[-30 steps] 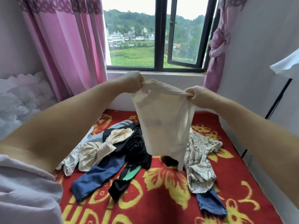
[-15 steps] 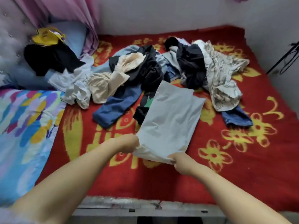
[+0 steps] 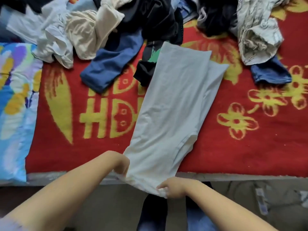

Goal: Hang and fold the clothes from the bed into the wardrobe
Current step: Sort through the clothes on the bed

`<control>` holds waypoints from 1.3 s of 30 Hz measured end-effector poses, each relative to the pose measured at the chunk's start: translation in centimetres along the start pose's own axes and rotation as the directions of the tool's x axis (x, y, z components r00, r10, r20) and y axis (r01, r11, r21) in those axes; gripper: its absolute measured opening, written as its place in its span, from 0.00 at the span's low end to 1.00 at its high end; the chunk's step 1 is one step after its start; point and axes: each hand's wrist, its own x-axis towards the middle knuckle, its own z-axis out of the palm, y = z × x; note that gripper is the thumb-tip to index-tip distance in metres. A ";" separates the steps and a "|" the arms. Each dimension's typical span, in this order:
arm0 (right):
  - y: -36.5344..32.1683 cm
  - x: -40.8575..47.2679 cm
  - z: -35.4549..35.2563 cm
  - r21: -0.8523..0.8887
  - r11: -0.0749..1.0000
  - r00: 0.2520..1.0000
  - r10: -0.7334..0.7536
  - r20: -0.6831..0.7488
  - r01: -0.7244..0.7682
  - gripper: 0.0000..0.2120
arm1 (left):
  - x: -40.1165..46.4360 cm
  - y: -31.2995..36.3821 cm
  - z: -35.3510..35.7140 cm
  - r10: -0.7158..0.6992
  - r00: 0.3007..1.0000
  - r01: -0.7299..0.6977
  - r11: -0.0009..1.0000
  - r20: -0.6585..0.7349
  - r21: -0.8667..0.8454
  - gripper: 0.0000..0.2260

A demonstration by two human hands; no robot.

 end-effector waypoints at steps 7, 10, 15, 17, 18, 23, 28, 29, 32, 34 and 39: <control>6.6 -3.6 -12.1 0.301 0.942 0.940 0.230 -0.254 -0.149 0.22 | 1.8 4.2 -7.2 0.020 0.961 -0.141 0.892 -0.275 -0.429 0.16; 11.9 -6.0 -19.4 0.507 0.857 0.812 0.360 -0.460 -0.093 0.19 | 2.9 7.9 -12.8 -0.029 0.890 -0.298 0.719 -0.455 -0.628 0.14; 19.1 -7.2 -32.2 0.500 0.866 0.632 0.390 -0.669 -0.005 0.18 | 6.6 14.3 -21.3 -0.347 0.824 -0.424 0.148 -0.448 -0.894 0.11; 20.5 -6.5 -37.0 0.478 0.878 0.581 0.371 -0.724 0.035 0.19 | 7.8 15.7 -22.9 -0.363 0.903 -0.328 -0.239 -0.229 -0.914 0.10; 20.9 -5.9 -39.0 0.461 0.886 0.558 0.355 -0.750 0.055 0.20 | 8.4 16.4 -22.9 -0.331 0.935 -0.258 -0.386 -0.128 -0.886 0.10; 20.4 -2.8 -45.8 0.319 0.947 0.570 0.245 -0.784 0.032 0.25 | 10.4 18.2 -19.2 -0.345 0.911 -0.191 -0.836 0.224 -0.514 0.12; 20.5 0.5 -48.3 0.167 0.980 0.582 0.201 -0.788 -0.113 0.14 | 10.0 19.2 -16.9 -0.177 0.909 -0.062 -0.952 0.376 -0.299 0.09; 20.4 0.6 -48.8 0.125 0.979 0.555 0.196 -0.809 -0.163 0.11 | 9.9 19.5 -17.0 -0.163 0.913 -0.073 -0.968 0.375 -0.241 0.11; 20.5 0.5 -49.6 0.132 0.968 0.534 0.229 -0.814 -0.214 0.12 | 9.2 20.7 -18.7 -0.118 0.935 -0.098 -0.992 0.336 -0.074 0.15; 20.8 0.4 -50.1 0.136 0.969 0.539 0.230 -0.810 -0.209 0.13 | 9.0 21.3 -20.2 -0.110 0.959 -0.121 -0.992 0.260 0.029 0.14; 20.9 -0.1 -50.7 0.109 0.979 0.555 0.187 -0.811 -0.171 0.11 | 10.1 21.8 -21.3 -0.346 0.843 -0.345 -0.935 0.413 -0.080 0.20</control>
